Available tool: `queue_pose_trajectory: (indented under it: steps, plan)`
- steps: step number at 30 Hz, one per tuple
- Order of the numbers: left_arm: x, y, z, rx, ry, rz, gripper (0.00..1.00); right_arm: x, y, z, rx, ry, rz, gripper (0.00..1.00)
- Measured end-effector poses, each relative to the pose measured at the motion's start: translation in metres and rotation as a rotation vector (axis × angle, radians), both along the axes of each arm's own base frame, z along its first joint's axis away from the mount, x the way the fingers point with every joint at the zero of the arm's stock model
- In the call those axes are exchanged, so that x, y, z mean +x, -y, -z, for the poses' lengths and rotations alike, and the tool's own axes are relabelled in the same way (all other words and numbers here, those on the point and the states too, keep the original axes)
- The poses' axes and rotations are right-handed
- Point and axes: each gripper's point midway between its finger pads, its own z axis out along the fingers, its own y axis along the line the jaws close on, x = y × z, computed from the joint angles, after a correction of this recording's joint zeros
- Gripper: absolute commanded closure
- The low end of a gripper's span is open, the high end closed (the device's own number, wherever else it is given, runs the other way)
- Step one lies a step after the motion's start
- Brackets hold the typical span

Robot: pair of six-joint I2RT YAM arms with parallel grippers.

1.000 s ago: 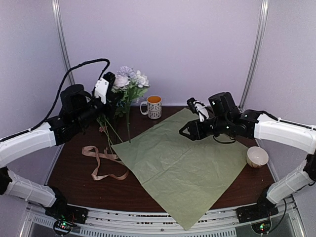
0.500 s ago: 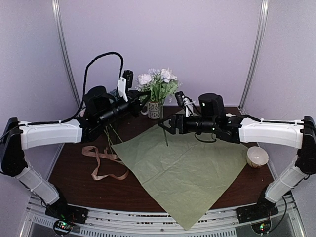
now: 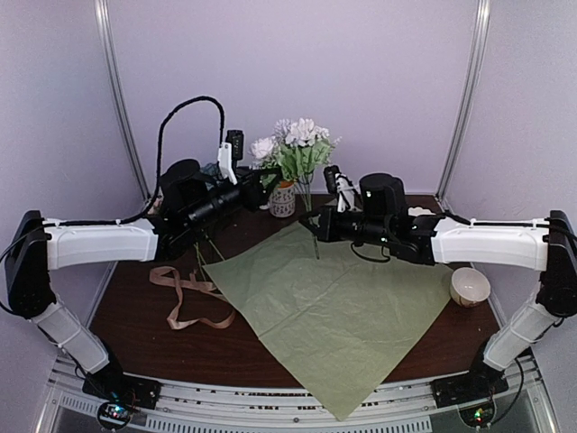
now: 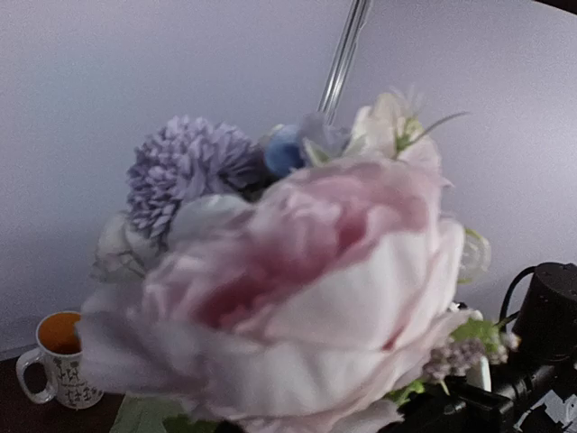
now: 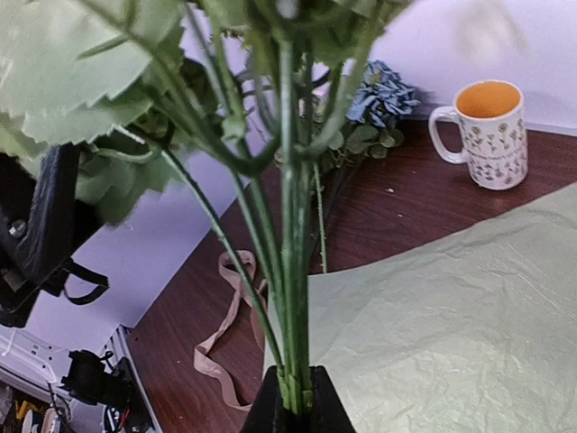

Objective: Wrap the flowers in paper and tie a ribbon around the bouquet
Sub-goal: Pass from the left arm to the right, then place the fake flower on the flattened wrapping paper.

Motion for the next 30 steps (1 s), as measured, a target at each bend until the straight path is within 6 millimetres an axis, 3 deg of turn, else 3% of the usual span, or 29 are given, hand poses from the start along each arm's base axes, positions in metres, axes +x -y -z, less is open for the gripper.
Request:
queue_pose_trajectory:
  steps: [2, 7, 9, 13, 17, 19, 21, 23, 26, 30]
  plan:
    - [0.01, -0.002, 0.013, 0.051, -0.062, -0.046, 0.25, 0.005, 0.007, 0.009, -0.03, -0.024, 0.042, 1.0]
    - [0.047, -0.024, 0.038, 0.2, -0.215, -0.218, 0.21, 0.023, 0.029, 0.045, -0.095, -0.13, 0.184, 1.0]
    - [0.061, -0.042, 0.051, 0.244, -0.261, -0.289, 0.21, 0.031, 0.035, 0.069, -0.139, -0.174, 0.226, 1.0]
    - [0.086, -0.097, 0.098, 0.343, -0.389, -0.445, 0.22, 0.035, 0.038, 0.133, -0.257, -0.281, 0.262, 1.0]
    - [0.095, -0.147, 0.146, 0.431, -0.504, -0.567, 0.22, 0.029, 0.045, 0.195, -0.379, -0.386, 0.274, 1.0]
    - [0.095, -0.168, 0.164, 0.468, -0.549, -0.619, 0.22, 0.024, 0.049, 0.213, -0.423, -0.421, 0.275, 0.81]
    - [0.095, -0.183, 0.177, 0.494, -0.579, -0.657, 0.22, 0.021, 0.052, 0.22, -0.446, -0.442, 0.277, 0.64]
    - [0.095, -0.195, 0.185, 0.511, -0.604, -0.682, 0.22, 0.021, 0.053, 0.219, -0.458, -0.44, 0.277, 0.52]
    - [0.099, -0.214, 0.194, 0.522, -0.636, -0.721, 0.23, 0.022, 0.056, 0.213, -0.463, -0.431, 0.291, 0.46]
    - [0.11, -0.244, 0.213, 0.532, -0.69, -0.782, 0.33, 0.02, 0.063, 0.184, -0.455, -0.38, 0.303, 0.45]
